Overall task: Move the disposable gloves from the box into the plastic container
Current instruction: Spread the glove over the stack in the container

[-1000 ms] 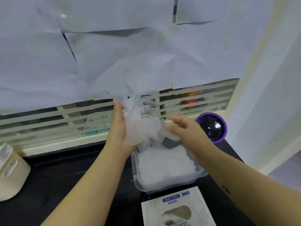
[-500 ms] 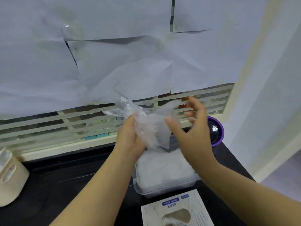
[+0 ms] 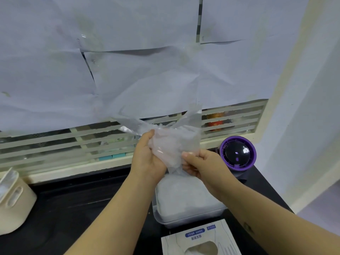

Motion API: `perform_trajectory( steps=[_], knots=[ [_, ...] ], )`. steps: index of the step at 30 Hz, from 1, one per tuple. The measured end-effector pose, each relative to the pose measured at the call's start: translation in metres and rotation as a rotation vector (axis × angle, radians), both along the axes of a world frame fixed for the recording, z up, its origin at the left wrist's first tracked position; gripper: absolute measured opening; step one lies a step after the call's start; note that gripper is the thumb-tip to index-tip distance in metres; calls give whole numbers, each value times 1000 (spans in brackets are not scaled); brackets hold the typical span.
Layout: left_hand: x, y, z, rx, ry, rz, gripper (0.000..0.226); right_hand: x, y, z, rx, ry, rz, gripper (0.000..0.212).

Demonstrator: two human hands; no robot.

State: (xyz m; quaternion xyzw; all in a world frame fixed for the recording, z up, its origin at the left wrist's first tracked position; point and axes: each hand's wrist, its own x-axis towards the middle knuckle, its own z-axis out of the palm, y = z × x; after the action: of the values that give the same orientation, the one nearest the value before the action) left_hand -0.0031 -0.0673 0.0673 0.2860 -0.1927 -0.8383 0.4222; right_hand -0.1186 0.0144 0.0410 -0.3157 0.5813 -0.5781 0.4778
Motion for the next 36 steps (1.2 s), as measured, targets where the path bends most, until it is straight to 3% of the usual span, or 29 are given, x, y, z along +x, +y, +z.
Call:
perform_trajectory(
  steps=[2, 6, 13, 15, 18, 22, 27, 30, 32, 34, 36],
  knots=[
    [7, -8, -3, -86, 22, 30, 25, -4, 3, -1, -14, 8, -13, 7],
    [16, -23, -5, -300, 5, 152, 30, -14, 6, 2, -43, 27, -3, 9],
    [27, -40, -11, -272, -18, 213, 49, -26, 8, 10, -6, -191, -18, 17],
    [27, -42, -14, -266, -59, 229, 53, -30, 8, 10, -2, -16, -4, 15],
    [26, -44, -20, -221, -127, 281, 41, -31, 5, 14, -30, 399, 24, 38],
    [25, -41, -28, -162, -171, 287, 36, -31, -2, 21, -45, 566, -44, 19],
    [46, -48, -29, -88, -175, 381, 39, -48, -7, 22, 120, 254, -295, 21],
    [61, -44, -21, -168, -197, 432, 41, -56, -5, 13, 156, 85, -324, 15],
    [70, -43, -13, -195, -323, 419, 32, -60, -4, 6, 169, -39, -298, 13],
    [81, -45, -8, -297, -472, 273, 20, -60, -3, 5, 168, -140, -233, 11],
    [88, -43, -2, -448, -786, 81, 37, -59, -3, 5, 170, -203, -168, 20]
  ],
)
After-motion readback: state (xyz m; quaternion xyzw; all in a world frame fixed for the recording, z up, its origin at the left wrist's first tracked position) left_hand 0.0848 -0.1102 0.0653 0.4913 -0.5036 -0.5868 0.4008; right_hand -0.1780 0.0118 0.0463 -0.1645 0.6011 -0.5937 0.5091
